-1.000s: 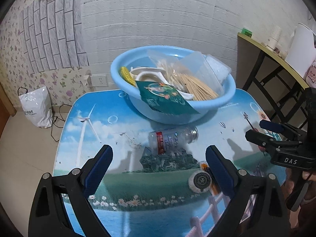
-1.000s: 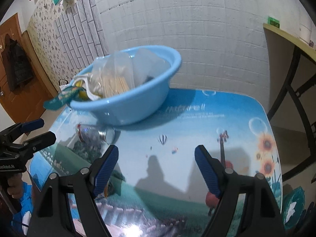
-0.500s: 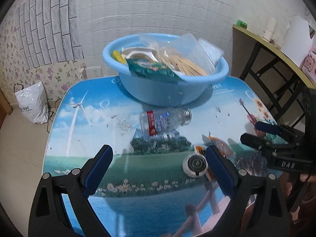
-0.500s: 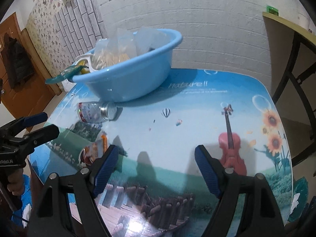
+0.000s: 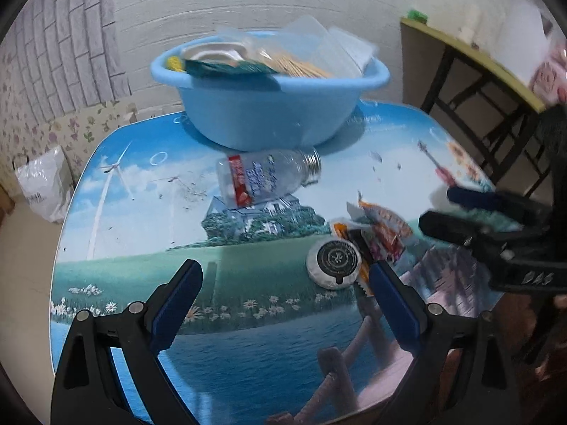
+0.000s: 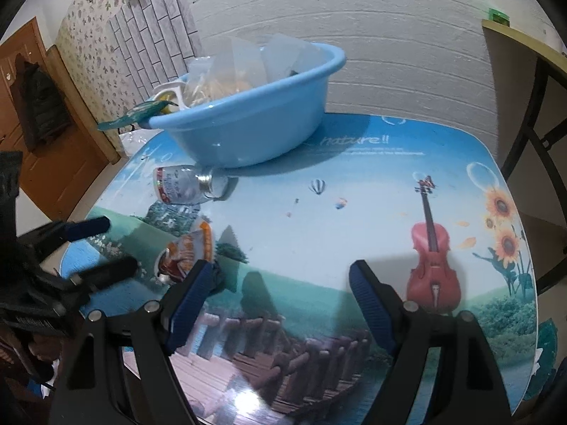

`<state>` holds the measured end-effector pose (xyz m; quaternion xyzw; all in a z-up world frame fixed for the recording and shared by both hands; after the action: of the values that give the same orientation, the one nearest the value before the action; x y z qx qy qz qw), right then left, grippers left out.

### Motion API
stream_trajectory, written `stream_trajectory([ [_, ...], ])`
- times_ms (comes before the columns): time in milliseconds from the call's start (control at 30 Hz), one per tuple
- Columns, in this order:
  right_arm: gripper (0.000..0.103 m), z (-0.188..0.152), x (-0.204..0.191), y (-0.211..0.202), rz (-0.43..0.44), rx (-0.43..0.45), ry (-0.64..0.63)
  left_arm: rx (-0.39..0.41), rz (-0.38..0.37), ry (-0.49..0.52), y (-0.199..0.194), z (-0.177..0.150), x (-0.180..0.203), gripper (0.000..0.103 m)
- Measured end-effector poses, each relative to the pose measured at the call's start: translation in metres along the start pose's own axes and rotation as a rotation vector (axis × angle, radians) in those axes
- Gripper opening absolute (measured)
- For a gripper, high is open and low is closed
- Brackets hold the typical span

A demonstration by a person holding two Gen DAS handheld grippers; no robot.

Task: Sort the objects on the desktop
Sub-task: 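Move the left gripper to the round lid while the right gripper closes on the orange snack packet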

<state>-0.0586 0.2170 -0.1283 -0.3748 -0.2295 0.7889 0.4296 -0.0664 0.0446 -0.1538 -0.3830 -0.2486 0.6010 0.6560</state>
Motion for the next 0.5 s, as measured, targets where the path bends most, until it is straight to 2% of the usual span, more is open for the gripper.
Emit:
stream_trajectory([
  [233,0.08,0.002,-0.011,0.004,0.04,-0.006,-0.024,-0.021,-0.008,0.03,0.014,-0.003,0.011,0.093],
  [267,0.08,0.002,-0.012,0.005,0.044,-0.009,-0.027,-0.026,-0.014,0.03,0.015,-0.003,0.011,0.084],
  [333,0.08,0.002,-0.014,0.007,0.053,-0.015,-0.035,-0.014,-0.008,0.047,0.017,-0.002,0.013,0.073],
  [400,0.08,0.003,-0.017,0.01,0.06,-0.017,-0.039,0.001,0.0,0.055,0.017,0.0,0.013,0.055],
  [500,0.08,0.004,-0.021,0.014,0.074,-0.025,-0.039,0.003,-0.007,0.041,0.017,0.002,0.009,0.036],
])
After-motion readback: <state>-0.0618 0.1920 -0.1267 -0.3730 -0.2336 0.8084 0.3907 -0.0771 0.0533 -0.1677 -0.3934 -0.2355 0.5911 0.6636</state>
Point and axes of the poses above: each gripper's, at about its wrist camera, not at the fingertips, and y roughly the way its jaws point, x to its right, z to its top, the point moved 5 cm from there along y, roughly the way its jaws point, and after that the axes turned 15 degrees about z, right-handed, at the moved point
